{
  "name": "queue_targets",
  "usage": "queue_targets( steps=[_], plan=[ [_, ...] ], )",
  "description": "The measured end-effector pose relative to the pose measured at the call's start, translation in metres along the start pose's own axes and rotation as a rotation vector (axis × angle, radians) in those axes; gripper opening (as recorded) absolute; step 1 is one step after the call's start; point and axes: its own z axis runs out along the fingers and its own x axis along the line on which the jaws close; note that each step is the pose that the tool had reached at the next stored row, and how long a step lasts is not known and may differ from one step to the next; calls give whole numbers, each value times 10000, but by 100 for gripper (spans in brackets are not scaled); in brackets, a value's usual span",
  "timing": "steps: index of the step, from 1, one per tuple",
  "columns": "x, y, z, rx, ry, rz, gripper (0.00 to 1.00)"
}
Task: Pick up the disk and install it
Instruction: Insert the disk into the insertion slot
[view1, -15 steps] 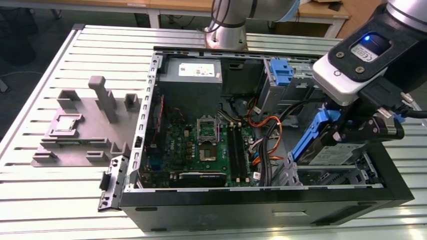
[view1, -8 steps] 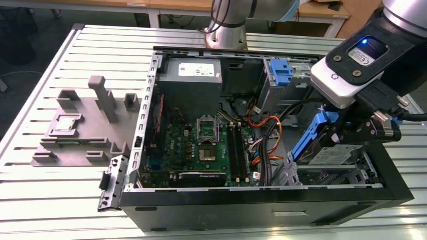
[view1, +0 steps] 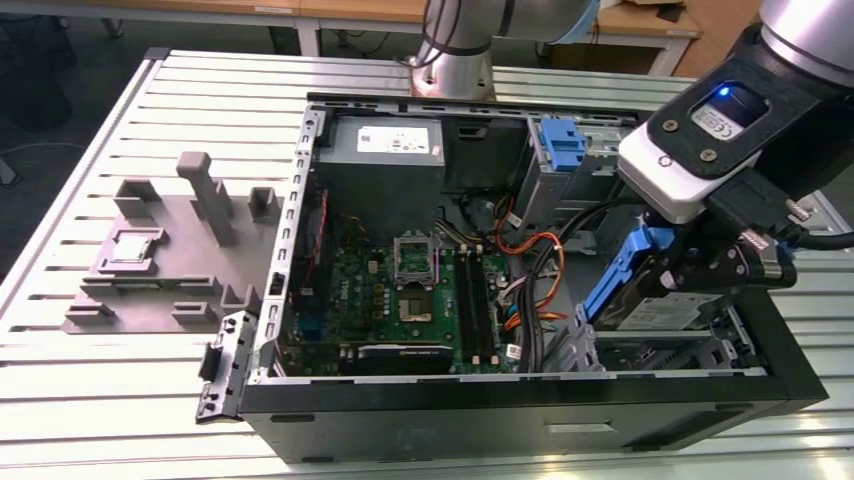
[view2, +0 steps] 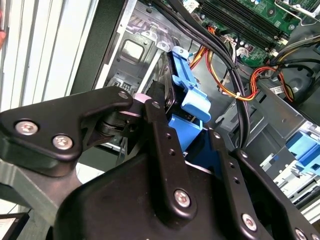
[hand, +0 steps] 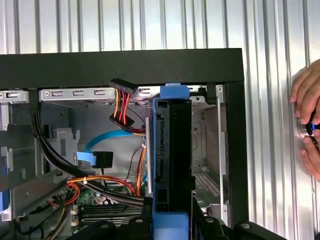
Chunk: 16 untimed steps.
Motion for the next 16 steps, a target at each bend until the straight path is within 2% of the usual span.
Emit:
queue_targets(
  steps=[16],
  plan=[
    [-1,1,97,0,0,0,37]
  ],
)
